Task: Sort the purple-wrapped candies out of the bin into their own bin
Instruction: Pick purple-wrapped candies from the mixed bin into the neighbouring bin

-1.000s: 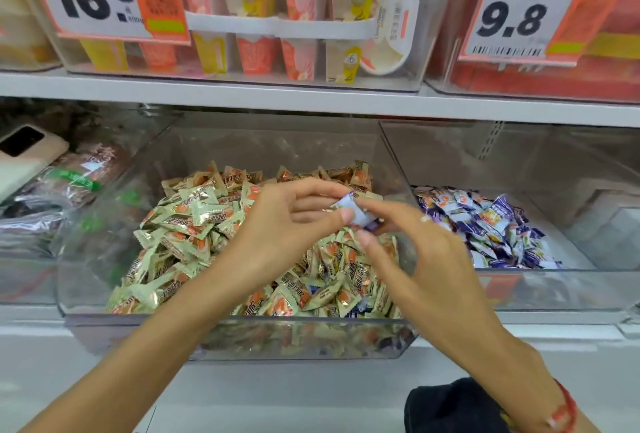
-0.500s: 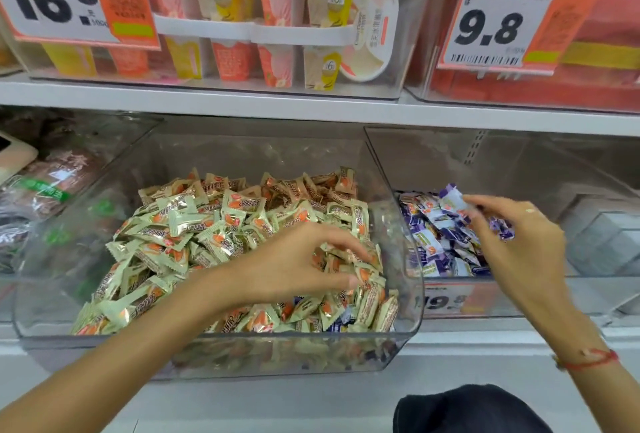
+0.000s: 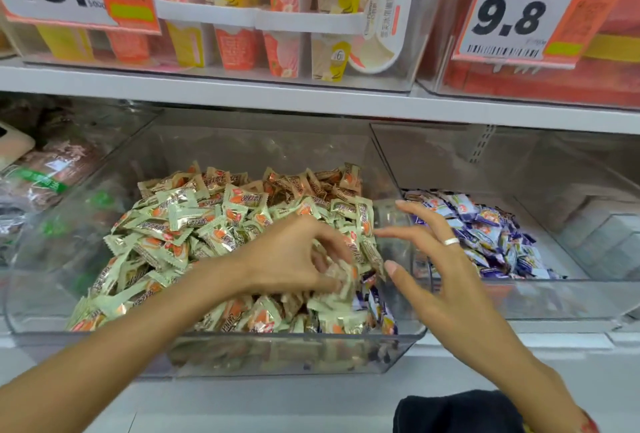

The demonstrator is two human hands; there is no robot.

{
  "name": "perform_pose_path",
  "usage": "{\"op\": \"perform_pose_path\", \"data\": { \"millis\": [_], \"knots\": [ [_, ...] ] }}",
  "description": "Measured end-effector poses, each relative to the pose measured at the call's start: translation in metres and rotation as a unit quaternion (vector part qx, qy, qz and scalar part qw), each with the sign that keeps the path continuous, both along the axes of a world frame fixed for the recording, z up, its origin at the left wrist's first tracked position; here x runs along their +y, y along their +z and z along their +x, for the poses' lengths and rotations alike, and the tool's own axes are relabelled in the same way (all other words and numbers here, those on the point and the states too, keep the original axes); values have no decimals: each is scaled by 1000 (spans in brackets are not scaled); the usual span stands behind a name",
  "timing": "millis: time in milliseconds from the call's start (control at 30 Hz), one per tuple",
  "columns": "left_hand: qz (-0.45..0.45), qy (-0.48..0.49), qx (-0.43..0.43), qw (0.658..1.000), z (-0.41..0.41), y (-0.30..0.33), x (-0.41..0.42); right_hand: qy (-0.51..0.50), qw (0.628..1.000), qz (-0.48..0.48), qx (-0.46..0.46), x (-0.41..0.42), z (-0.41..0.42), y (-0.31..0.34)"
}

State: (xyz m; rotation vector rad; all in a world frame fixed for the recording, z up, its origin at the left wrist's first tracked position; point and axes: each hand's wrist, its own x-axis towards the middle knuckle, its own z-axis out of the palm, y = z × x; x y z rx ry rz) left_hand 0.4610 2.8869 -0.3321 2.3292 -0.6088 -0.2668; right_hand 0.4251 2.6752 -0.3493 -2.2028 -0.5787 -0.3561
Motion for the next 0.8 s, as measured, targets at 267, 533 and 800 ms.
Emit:
{"op": "perform_pose_path", "data": {
  "millis": [267,533,800],
  "knots": [
    [194,234,-153,940,10,15,71,-9,999,24,-23,4,0,-5],
    [185,-111,-102,971,-14,6,-3,-15,999,31,-26,3,1,-7],
    [180,-38,-178,967,-15,-2,-6,-15,1000,26,-9,2,-2,-6]
  ]
}}
